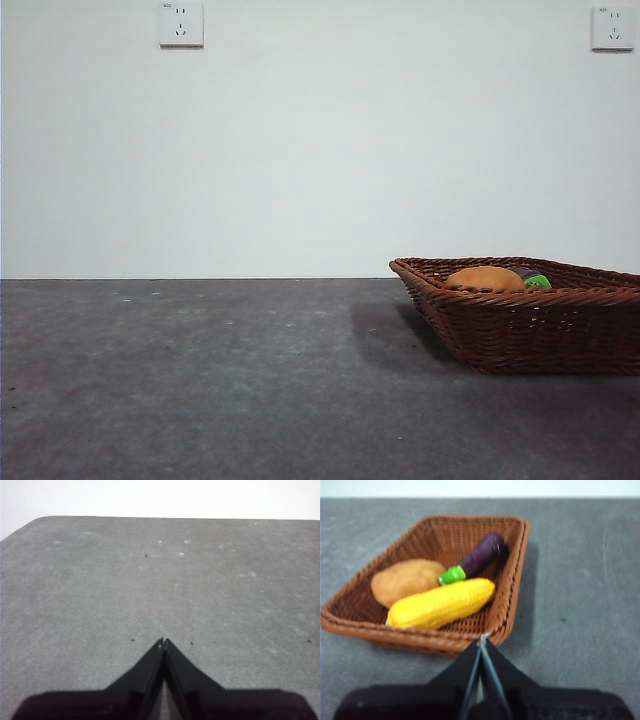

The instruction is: Help me put the vegetables on the table into the basket

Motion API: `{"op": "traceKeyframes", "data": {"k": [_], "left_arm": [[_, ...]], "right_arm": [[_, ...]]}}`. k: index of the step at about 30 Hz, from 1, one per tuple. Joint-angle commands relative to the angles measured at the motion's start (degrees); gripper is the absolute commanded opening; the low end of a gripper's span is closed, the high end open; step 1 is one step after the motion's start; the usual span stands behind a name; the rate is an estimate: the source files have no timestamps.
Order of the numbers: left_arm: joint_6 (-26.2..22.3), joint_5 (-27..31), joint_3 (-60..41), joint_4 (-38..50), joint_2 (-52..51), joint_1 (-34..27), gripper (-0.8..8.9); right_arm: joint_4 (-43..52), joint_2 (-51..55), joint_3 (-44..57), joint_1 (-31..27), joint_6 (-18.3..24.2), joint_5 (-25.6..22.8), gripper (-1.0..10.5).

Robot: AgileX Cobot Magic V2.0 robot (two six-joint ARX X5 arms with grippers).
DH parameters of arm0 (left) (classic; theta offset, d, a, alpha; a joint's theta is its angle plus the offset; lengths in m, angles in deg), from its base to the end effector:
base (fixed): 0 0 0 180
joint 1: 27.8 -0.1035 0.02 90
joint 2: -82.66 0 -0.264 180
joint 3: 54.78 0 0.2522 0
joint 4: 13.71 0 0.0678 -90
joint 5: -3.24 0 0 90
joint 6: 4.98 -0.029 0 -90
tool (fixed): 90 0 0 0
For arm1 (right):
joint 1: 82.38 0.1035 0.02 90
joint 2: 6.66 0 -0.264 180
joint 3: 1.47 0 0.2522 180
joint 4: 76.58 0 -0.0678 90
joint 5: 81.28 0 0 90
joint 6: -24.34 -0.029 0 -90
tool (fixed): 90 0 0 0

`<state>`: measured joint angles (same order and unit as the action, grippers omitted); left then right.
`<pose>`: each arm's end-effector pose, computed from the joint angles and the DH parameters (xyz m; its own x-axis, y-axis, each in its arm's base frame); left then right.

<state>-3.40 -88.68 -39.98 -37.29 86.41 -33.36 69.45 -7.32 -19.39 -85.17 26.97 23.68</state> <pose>0.0982 0.0086 0.1481 0.9743 0.0612 -0.2168 -0.0702 0.9969 -0.0342 0.0889 0.0032 0.1538 0.9368 0.2128 -0.2778 -0.2129 0.9766 0.0302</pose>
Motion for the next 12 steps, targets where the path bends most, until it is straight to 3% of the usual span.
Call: {"op": "traceKeyframes", "data": {"k": [1,12], "left_arm": [[0.3,0.0,-0.6,0.4,0.0,0.1,-0.03],[0.3,0.0,-0.6,0.3,0.1,0.1,-0.03]], "right_arm": [[1.0,0.2,0.4,1.2,-1.0,-0.2,0.0],[0.5,0.1,0.2,1.7,-1.0,-0.2,0.0]]}}
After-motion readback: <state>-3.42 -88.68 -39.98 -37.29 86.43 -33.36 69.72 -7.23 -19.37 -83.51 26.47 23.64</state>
